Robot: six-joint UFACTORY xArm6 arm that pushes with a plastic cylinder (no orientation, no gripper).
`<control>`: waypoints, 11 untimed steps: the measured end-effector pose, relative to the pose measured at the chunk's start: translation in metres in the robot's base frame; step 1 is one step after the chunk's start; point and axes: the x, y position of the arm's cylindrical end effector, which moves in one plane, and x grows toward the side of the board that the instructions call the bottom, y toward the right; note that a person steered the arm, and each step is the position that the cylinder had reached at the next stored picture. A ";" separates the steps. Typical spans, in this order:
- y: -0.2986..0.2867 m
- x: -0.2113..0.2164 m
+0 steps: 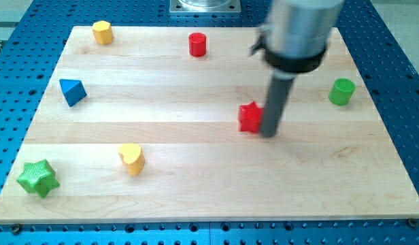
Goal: Push the red star towards the bottom center of the board
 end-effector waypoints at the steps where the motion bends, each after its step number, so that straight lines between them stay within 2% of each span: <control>1: -0.003 -0.009; 2: 0.028 -0.042; 3: -0.038 -0.042; 4: -0.093 0.028; 5: -0.088 -0.036; 6: -0.150 -0.044; 7: -0.098 -0.015; 8: -0.091 0.003; 9: -0.118 -0.043; 10: -0.104 0.020; 11: -0.054 0.047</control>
